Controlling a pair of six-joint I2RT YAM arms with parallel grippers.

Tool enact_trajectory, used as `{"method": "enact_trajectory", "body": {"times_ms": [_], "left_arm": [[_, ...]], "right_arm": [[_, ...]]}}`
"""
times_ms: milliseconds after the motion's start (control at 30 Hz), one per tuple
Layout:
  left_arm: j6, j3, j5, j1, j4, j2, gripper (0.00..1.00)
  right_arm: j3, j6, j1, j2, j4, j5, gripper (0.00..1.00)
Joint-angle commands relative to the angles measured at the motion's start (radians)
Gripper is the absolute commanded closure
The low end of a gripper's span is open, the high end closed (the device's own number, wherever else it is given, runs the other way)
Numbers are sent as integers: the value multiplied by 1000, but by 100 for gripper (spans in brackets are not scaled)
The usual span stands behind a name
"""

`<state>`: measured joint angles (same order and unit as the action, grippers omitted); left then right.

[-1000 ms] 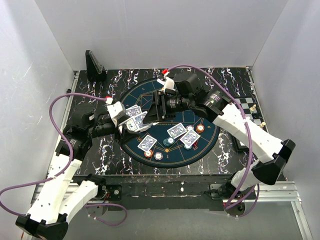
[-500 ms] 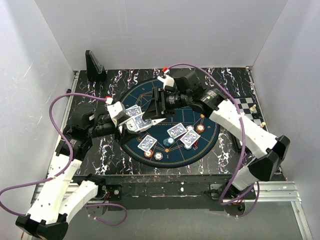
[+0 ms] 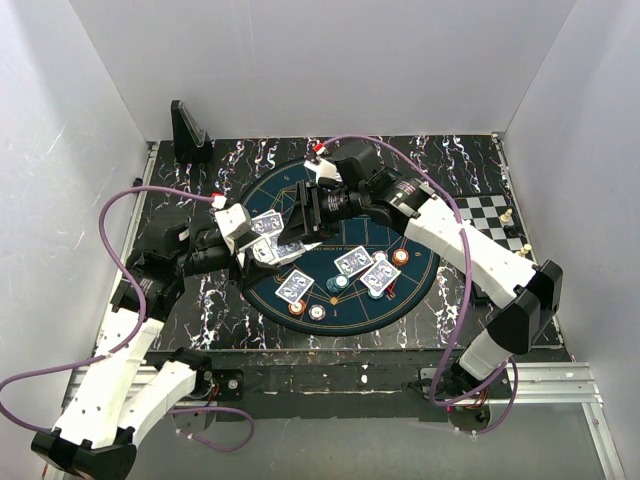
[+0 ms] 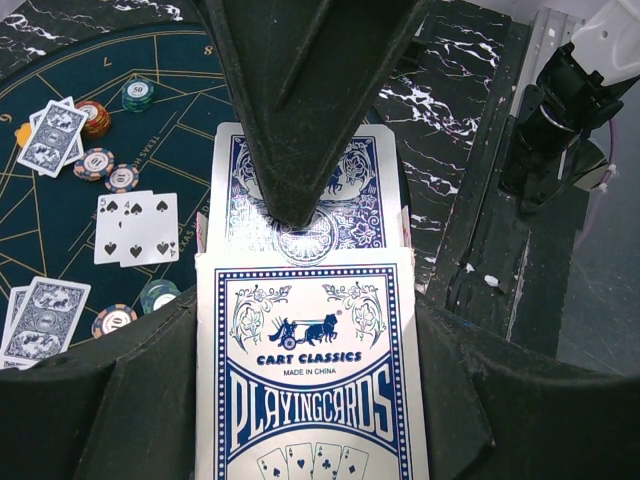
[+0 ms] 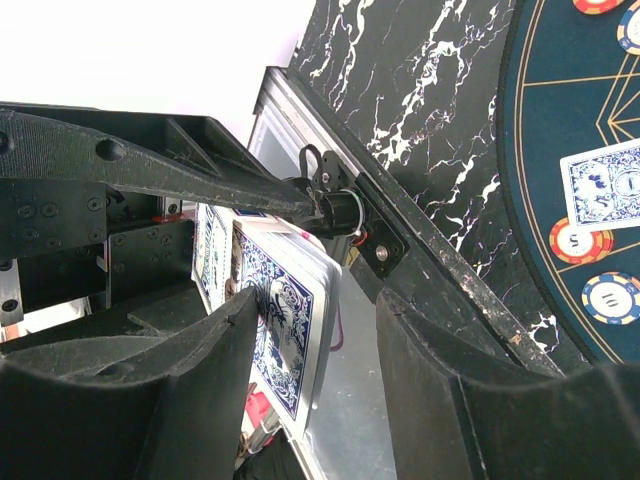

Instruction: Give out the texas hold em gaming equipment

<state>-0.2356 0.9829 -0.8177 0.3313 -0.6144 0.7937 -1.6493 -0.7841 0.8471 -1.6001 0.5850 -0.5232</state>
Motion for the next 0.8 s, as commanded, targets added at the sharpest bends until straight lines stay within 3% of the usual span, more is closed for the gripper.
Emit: {"method": "enact_trajectory", "body": {"times_ms": [0,633,767], "left_arm": [[-5,40,-17,5,25,-21,100],[4,45,-21,3,30,-25,100],[4,45,-21,5,31,-27,100]], "right_arm": [[23,14,-6,57,-13,15,44],[29,34,-39,104,9,17,51],[26,23,-39,109,-4,8,42]]}}
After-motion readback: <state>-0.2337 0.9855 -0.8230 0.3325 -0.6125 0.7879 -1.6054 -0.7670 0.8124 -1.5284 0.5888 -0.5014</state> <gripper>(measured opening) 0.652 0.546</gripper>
